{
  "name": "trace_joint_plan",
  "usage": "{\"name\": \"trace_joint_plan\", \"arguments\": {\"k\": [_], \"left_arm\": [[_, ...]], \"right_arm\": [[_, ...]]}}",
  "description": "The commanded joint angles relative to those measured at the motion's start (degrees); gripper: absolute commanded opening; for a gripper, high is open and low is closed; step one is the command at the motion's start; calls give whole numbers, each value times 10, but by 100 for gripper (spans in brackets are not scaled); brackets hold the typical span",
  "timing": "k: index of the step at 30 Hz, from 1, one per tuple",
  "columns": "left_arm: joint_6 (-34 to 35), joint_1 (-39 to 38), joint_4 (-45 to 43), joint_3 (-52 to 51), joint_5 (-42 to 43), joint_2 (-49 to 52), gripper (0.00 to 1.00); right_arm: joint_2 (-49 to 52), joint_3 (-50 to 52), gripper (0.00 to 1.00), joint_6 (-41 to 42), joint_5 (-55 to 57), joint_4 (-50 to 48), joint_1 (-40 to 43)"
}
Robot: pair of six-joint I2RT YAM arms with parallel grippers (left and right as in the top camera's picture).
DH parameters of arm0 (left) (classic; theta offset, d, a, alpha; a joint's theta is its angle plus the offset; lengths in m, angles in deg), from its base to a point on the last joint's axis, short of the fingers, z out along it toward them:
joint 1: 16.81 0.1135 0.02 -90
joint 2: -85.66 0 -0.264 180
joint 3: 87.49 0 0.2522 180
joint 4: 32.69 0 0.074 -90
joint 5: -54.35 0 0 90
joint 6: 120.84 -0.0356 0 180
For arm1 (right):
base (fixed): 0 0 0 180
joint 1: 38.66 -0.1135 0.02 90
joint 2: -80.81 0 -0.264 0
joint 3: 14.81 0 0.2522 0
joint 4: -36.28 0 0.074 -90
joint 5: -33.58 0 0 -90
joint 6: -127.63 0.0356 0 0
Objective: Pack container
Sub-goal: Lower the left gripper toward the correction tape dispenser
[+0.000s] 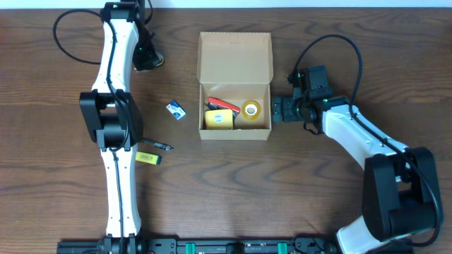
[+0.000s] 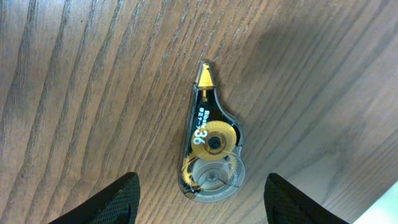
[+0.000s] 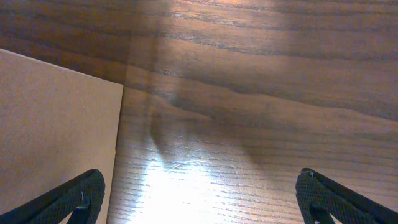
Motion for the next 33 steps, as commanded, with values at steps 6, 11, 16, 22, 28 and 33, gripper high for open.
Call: {"name": "trace_joint_plan", "arguments": {"k": [6,11,16,22,28,33], "left_arm": [[17,5,-9,9,30,43,63],[20,7,-19,9,26,50,63],[19,10,-19,9,25,53,62],[19,14,-20,9,29,53,44],[18,17,-19,9,39,53,30],[12,17,-19,9,44,53,23]], "right_arm": [[5,1,99,-8,0,0,2],[5,1,99,-8,0,0,2],[5,1,99,-8,0,0,2],[5,1,99,-8,0,0,2],[5,1,99,-8,0,0,2],[5,1,99,-8,0,0,2]]}}
